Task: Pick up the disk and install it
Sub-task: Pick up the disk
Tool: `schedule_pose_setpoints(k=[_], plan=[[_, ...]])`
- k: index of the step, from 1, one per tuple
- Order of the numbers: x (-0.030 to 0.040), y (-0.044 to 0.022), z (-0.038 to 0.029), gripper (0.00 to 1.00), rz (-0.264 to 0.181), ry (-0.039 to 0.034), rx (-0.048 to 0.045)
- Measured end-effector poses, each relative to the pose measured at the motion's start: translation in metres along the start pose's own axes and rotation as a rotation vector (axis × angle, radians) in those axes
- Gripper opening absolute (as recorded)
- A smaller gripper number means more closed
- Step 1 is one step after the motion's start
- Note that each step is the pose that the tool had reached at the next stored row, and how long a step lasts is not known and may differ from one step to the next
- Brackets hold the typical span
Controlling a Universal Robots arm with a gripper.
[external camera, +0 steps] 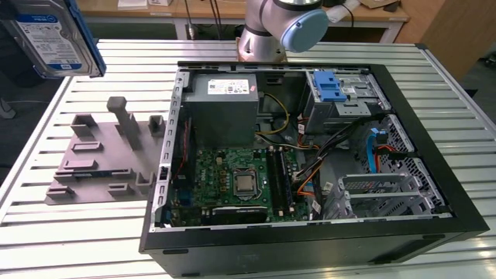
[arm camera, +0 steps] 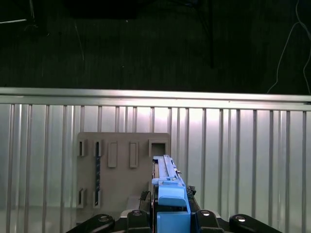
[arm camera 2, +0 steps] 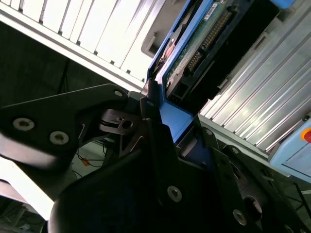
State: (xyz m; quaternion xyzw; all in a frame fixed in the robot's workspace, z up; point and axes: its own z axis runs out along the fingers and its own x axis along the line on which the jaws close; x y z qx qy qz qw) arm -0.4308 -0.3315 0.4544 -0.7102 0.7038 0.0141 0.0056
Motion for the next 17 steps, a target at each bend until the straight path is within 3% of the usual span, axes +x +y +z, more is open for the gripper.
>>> schedule_pose_setpoints(k=[7,17], plan=[[-0.0002,0.0001,-0.007,0.36,0.0,0.0,0.0001],[-0.0004,0.0001,-0.0072,0.36,0.0,0.0,0.0]])
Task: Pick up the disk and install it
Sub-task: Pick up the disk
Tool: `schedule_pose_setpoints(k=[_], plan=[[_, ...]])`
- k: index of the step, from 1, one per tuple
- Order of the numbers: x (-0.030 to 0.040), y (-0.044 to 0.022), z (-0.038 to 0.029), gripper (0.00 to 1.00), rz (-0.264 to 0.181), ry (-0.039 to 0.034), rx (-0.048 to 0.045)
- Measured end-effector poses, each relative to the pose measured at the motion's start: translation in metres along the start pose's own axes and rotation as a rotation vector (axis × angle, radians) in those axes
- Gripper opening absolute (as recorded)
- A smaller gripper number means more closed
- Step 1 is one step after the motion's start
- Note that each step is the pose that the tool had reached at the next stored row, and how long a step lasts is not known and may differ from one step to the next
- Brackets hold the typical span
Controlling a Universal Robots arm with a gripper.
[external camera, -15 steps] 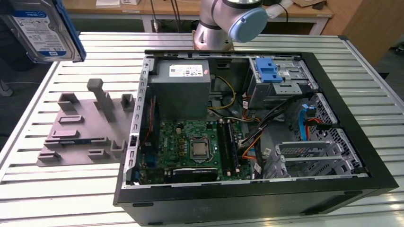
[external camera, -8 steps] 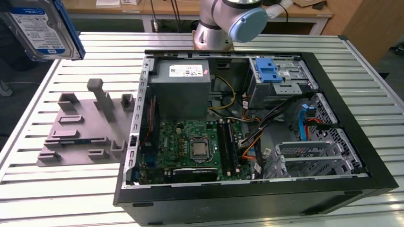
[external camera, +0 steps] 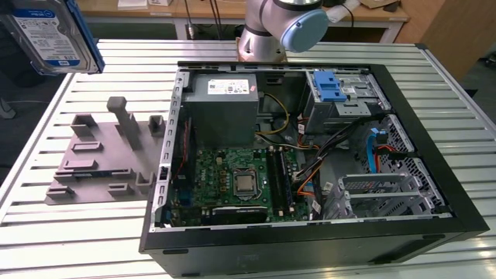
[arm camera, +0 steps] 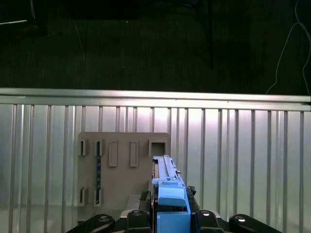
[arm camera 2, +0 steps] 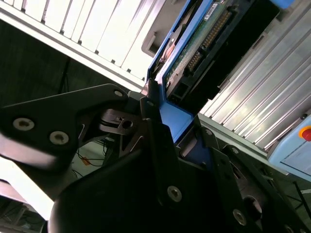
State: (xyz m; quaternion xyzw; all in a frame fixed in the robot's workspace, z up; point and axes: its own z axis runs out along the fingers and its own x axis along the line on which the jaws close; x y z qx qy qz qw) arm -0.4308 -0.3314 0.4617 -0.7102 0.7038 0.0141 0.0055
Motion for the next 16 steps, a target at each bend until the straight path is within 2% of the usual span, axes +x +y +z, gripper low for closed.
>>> schedule_pose_setpoints(k=[4,8,16], plan=[[-0.0001,-0.0011,-0.0001,0.36,0.0,0.0001,-0.0002],[0.0,-0.005,0.0,0.36,0.0,0.0,0.0001],[0.0,-0.0052,-0.0017,0.36,0.0,0.0,0.0001]])
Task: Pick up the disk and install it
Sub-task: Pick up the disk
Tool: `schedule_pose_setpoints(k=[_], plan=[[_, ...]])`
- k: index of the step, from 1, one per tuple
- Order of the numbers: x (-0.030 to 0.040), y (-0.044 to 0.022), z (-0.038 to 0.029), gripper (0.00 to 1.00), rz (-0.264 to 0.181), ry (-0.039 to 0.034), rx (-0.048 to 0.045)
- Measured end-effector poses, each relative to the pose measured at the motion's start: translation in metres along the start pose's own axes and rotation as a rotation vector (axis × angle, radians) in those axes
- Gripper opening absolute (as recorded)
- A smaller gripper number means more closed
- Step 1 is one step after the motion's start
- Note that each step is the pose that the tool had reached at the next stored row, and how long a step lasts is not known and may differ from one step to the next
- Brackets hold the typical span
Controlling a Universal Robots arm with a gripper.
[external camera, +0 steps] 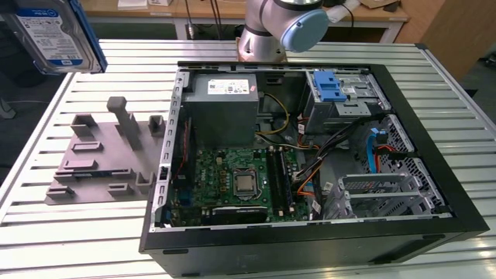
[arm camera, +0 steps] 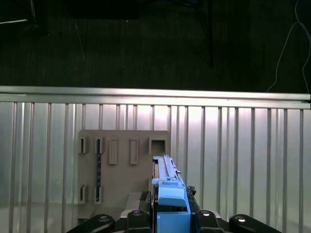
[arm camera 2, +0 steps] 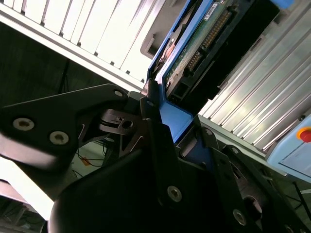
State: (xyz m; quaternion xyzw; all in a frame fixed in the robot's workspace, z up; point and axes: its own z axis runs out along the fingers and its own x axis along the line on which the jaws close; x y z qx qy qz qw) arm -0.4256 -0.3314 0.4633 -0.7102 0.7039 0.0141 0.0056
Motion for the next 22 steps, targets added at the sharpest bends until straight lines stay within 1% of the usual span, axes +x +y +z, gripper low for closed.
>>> schedule_pose_setpoints(k=[6,8,15,22], plan=[[-0.0003,0.0001,-0.01,0.36,0.0,0.0,0.0],[-0.0003,0.0001,-0.0124,0.36,0.0,0.0,-0.0001],[-0.0004,-0.0005,-0.013,0.36,0.0,0.0,-0.0002],[-0.0003,-0.0109,-0.0131,0.36,0.0,0.0,0.0]])
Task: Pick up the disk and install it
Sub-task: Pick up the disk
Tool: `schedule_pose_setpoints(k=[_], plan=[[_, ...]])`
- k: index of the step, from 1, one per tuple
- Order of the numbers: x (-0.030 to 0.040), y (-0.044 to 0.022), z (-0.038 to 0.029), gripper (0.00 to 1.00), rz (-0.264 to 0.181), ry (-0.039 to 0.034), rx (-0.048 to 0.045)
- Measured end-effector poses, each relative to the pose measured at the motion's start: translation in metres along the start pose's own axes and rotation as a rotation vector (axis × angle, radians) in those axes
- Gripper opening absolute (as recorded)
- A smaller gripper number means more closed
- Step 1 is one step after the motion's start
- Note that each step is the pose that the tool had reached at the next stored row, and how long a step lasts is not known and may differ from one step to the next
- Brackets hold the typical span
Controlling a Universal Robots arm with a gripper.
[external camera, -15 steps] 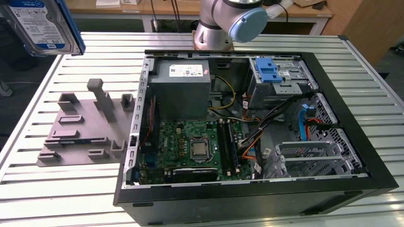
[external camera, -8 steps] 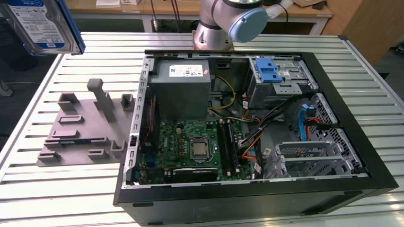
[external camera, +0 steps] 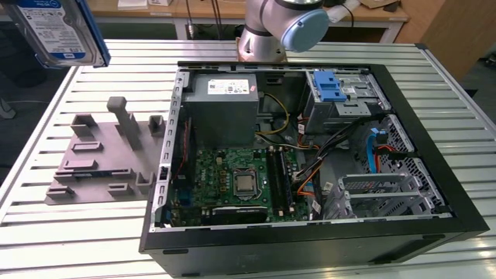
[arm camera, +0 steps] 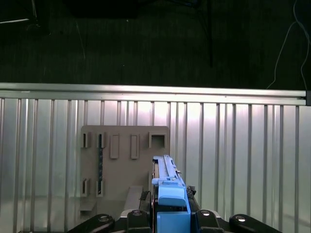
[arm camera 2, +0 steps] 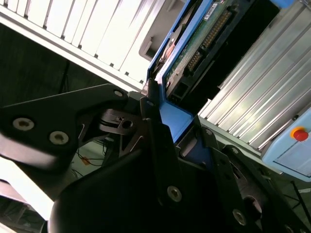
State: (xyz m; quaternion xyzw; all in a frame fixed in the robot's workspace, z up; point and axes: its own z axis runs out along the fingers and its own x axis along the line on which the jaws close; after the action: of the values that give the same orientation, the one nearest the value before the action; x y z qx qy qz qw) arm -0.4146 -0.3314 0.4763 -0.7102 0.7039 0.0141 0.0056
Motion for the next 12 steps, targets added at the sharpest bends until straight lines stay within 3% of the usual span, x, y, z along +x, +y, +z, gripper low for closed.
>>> schedule_pose_setpoints(k=[12], plan=[[0.0001,-0.0145,-0.0002,0.36,0.0,0.0,-0.0001]])
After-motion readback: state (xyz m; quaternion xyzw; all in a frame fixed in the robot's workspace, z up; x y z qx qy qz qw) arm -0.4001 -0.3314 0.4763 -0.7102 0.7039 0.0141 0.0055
